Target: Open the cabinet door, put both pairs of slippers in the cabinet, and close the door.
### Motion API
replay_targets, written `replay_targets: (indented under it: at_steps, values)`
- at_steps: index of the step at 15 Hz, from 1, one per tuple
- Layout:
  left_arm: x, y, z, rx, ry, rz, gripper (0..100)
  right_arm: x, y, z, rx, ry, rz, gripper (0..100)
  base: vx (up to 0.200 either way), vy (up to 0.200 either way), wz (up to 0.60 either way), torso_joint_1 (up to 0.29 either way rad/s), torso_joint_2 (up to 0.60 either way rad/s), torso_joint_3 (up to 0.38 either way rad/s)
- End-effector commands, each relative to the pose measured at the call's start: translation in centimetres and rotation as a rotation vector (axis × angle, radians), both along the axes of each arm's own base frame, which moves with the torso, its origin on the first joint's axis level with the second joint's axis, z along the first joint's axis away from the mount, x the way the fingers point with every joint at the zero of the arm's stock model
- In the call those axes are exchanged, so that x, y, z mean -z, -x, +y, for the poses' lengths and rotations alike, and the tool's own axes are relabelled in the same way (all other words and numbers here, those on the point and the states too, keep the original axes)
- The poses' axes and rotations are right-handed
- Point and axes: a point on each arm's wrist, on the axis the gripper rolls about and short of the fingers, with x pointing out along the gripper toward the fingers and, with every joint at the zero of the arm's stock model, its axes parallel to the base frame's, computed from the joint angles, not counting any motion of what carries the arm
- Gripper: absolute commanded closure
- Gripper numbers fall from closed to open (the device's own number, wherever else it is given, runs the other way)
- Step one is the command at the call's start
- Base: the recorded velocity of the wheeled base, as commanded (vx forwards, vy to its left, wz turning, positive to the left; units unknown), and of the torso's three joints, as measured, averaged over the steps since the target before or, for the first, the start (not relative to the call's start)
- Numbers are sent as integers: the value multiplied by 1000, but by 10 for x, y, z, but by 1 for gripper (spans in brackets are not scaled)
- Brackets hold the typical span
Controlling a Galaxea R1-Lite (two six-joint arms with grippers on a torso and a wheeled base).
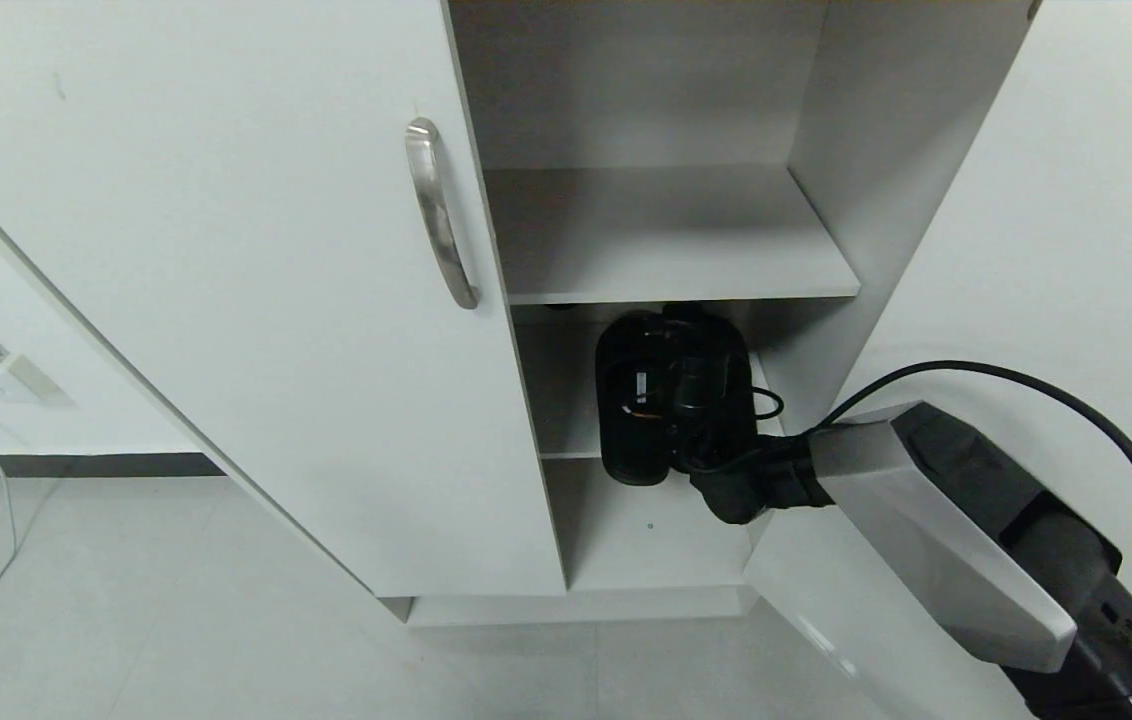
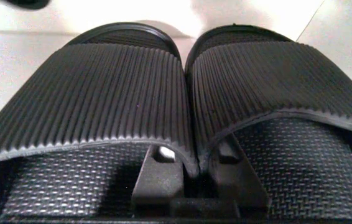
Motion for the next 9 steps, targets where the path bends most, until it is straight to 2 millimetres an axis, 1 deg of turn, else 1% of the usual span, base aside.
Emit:
replay_targets:
  at_steps: [1,5,8,9]
  values:
    - [0,0,0,0,0,0,100,7,-9,1,4,2,1,100,0,0,0,0,0,0]
    - [0,0,0,0,2,-1,100,13,-14,-4,6,26,35,100,0,0,0,0,0,0]
    - [0,0,0,0,2,2,100,13,-15,-5,6,27,37,100,0,0,0,0,0,0]
    - [0,0,0,0,2,2,100,13,-15,-5,6,27,37,0,0,0,0,0,0,0]
